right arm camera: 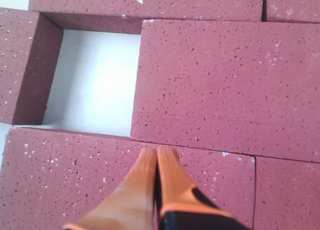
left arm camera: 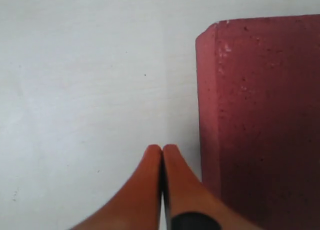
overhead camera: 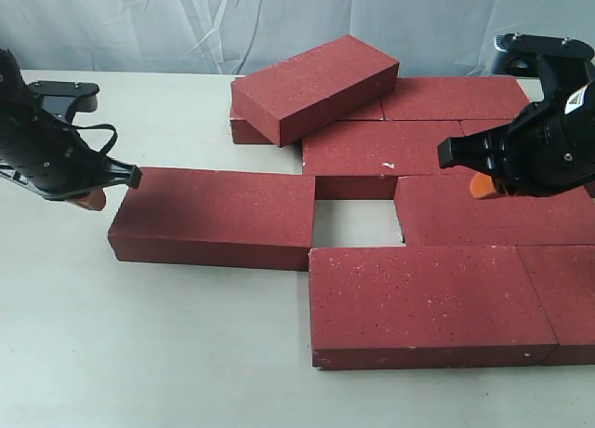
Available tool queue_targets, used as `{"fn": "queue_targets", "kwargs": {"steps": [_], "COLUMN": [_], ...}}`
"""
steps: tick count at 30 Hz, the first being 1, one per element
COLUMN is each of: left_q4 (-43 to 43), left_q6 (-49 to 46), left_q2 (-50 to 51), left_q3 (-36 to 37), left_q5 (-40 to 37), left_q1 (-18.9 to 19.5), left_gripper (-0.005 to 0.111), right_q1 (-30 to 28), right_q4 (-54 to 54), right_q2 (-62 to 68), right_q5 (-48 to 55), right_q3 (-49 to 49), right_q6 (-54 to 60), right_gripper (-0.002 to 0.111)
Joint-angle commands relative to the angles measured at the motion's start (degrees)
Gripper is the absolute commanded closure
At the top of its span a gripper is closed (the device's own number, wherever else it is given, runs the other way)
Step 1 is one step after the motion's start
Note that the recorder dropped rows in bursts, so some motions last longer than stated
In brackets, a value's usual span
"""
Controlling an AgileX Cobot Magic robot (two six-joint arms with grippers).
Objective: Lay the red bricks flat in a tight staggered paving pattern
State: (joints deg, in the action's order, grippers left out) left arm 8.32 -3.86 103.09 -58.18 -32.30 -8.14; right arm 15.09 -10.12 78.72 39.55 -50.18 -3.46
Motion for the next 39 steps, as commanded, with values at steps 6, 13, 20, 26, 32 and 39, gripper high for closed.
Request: {"fn": "queue_targets", "kwargs": {"steps": [6,13,20,26,32,39], "left_q4": [10.6,18.6,19.9,34.5,39.9,40.0], "left_q6": [-9.6,-18.0,-20.9,-33.3,-37.5,-37.5], "left_q2": [2.3,2.4,2.6,2.6,2.6,2.6], "left_q3": [0.0,0.0,0.0,0.0,0.0,0.0], "left_q5": [0.3,-1.2,0.1,1.5,1.4,0.9], "left_q1": [-0.2,-4.8,-8.4,-8.6,-8.6,-9.7], "left_gripper": [0.107,0.107,0.107,0.107,0.107,0.107], "right_q1": [-0.4,-0.4,-0.4,-0.3,-0.3,-0.3], "right_q4": [0.2,0.2,0.2,0.2,0.2,0.2], "right_q2": [-0.2,-0.2,-0.2,-0.2,-0.2,-0.2], "right_q5": [-0.7,-0.7,-0.7,-0.7,-0.7,-0.7], "right_q3": [0.2,0.2,0.2,0.2,0.2,0.2], "right_q6": [0.4,0.4,0.4,0.4,0.9,0.9], "right_gripper": [0.109,0.109,0.109,0.109,0.109,0.109]}}
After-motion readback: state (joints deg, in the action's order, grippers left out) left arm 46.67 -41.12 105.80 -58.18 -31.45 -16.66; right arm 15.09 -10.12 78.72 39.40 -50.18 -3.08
